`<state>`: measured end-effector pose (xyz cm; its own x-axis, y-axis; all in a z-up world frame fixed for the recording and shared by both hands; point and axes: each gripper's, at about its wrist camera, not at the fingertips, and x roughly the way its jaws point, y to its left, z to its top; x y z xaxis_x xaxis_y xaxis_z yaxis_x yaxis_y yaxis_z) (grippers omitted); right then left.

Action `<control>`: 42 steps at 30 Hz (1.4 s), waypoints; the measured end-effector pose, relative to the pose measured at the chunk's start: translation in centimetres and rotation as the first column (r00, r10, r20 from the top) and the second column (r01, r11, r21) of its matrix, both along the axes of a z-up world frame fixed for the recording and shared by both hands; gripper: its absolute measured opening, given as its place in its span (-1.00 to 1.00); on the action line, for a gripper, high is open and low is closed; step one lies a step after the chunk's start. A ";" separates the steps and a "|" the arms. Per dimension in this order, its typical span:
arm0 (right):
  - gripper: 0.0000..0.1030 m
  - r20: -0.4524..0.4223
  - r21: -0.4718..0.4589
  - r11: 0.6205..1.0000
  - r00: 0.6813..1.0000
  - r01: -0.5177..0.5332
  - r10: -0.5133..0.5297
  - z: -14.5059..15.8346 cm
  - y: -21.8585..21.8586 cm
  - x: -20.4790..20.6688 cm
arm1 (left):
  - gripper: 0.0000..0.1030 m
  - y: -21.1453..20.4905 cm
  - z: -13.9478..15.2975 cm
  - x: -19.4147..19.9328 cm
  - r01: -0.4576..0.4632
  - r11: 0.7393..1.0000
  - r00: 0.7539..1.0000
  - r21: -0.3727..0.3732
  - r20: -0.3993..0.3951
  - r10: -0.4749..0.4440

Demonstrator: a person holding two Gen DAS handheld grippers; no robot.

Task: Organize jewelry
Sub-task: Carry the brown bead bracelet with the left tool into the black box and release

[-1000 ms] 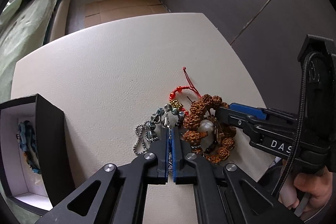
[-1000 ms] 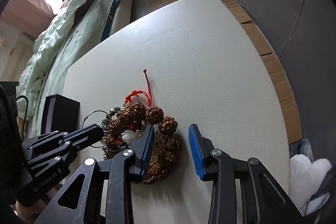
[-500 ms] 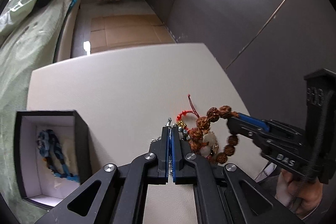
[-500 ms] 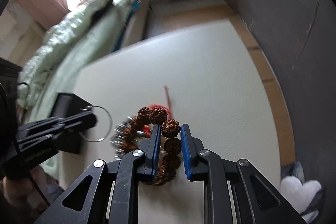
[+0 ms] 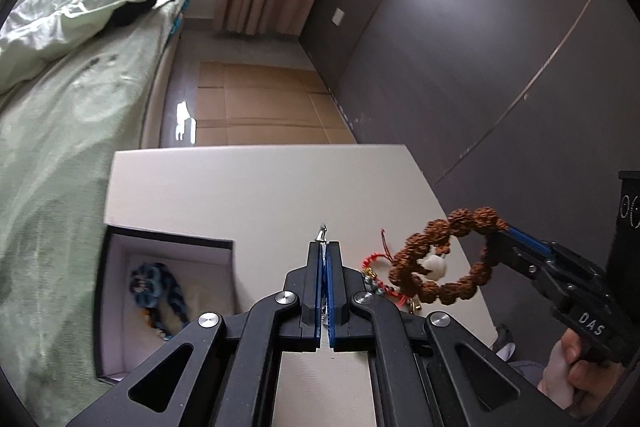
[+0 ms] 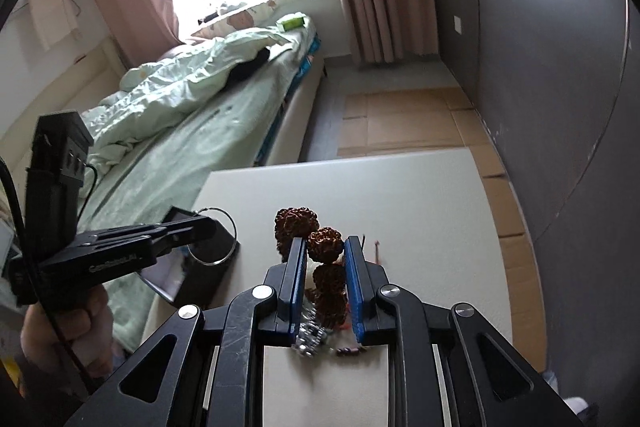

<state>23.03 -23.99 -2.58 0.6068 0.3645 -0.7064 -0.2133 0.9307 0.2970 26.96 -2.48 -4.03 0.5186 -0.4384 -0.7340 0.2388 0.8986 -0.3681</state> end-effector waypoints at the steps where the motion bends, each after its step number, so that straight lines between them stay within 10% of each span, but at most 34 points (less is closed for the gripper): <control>1: -0.61 0.010 -0.001 1.000 1.000 -0.005 0.005 0.5 0.2 0.0 | -0.98 0.6 0.3 -0.2 -0.009 1.000 1.000 -0.006 0.007 0.009; 16: -0.61 0.082 0.017 0.992 0.989 -0.123 0.122 4.2 7.7 1.3 | -0.92 7.9 -1.2 -0.3 -0.090 0.996 0.993 -0.019 -0.081 0.088; 18: -0.61 0.077 0.022 0.989 0.987 -0.146 0.143 3.9 8.8 1.4 | -0.78 8.4 -2.1 -0.1 -0.092 0.996 0.987 -0.017 -0.136 0.089; 22: -0.61 0.066 0.033 0.981 0.979 -0.193 0.191 3.4 10.9 1.7 | 0.17 9.8 -2.0 -0.5 -0.124 0.992 0.984 -0.027 -0.130 0.120; 42: -0.59 -0.039 0.126 0.937 0.943 -0.324 0.331 -0.2 17.6 3.3 | 0.17 16.7 -1.1 -1.9 -0.298 0.951 0.952 -0.085 -0.098 0.290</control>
